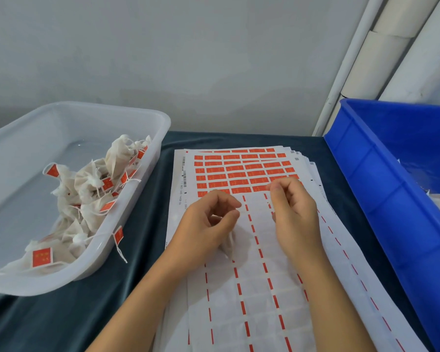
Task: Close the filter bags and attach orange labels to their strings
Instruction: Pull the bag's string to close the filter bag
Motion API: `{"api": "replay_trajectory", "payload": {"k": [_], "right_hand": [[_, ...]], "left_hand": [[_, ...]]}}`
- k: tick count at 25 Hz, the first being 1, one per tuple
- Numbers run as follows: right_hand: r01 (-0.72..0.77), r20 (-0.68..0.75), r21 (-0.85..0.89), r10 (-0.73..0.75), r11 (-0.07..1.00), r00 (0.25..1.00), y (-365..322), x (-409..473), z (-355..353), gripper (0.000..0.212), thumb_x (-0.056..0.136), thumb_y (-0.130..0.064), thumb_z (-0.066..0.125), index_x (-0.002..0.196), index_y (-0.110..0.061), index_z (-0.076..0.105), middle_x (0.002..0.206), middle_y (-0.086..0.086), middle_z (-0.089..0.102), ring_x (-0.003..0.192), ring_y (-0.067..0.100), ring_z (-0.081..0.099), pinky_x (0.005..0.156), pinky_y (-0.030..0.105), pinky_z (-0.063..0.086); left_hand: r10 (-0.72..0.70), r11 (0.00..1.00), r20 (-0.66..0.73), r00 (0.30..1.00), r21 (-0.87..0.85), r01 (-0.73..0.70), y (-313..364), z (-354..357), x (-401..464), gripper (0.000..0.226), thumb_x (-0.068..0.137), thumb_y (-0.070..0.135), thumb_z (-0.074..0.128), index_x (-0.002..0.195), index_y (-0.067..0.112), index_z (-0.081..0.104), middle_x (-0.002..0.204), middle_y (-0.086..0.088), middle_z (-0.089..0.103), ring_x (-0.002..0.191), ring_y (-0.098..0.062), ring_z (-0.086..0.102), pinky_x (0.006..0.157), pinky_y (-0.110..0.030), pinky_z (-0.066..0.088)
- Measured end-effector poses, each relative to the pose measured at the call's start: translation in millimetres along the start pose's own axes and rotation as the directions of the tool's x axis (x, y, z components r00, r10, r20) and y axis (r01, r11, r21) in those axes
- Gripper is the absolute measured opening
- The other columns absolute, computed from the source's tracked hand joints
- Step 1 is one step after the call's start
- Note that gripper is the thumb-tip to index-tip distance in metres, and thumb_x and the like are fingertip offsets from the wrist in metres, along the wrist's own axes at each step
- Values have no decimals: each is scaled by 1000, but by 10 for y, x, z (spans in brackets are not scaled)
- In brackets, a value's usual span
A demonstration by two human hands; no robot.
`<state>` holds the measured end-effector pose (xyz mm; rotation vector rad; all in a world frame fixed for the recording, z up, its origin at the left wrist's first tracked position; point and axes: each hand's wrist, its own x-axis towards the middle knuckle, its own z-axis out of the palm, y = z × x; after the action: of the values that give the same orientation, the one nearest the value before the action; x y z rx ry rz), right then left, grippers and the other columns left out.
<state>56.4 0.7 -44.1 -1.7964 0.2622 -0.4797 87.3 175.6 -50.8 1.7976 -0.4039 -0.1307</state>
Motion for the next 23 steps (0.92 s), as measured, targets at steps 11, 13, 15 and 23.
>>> {"api": "replay_trajectory", "payload": {"k": [11, 13, 15, 23], "right_hand": [[-1, -39, -315, -12, 949, 999, -312, 278, -207, 8, 104, -36, 59, 97, -36, 64, 95, -25, 68, 89, 2, 69, 72, 15, 53], [-29, -19, -488, 23, 873, 1000, -236, 355, -127, 6, 103, -35, 61, 105, -32, 66, 109, -13, 68, 94, 7, 64, 82, 19, 49], [-3, 47, -579, 37, 815, 998, -169, 389, 56, 13, 101, -36, 64, 111, -29, 68, 117, -8, 69, 96, 8, 61, 86, 21, 48], [121, 150, -803, 1, 584, 989, -185, 360, 986, 47, 90, -62, 66, 120, -26, 66, 124, -1, 66, 106, 21, 63, 95, 36, 56]], "left_hand": [[46, 996, -212, 976, -59, -60, 29, -50, 19, 17, 99, 11, 68, 103, 27, 68, 103, 18, 74, 99, -9, 73, 82, -17, 59], [32, 993, -246, 969, -99, -58, 19, -53, 19, 20, 98, 3, 64, 100, 23, 66, 99, 17, 74, 95, -7, 74, 78, -15, 58], [-6, 982, -300, 954, -183, -51, -4, -70, 5, 23, 96, -4, 56, 94, 18, 63, 90, 13, 74, 83, -5, 73, 69, -16, 57], [-190, 963, -576, 795, -265, 38, -105, -145, 86, 23, 91, 1, 55, 96, 23, 61, 83, 4, 69, 73, -9, 69, 65, -17, 57]]}}
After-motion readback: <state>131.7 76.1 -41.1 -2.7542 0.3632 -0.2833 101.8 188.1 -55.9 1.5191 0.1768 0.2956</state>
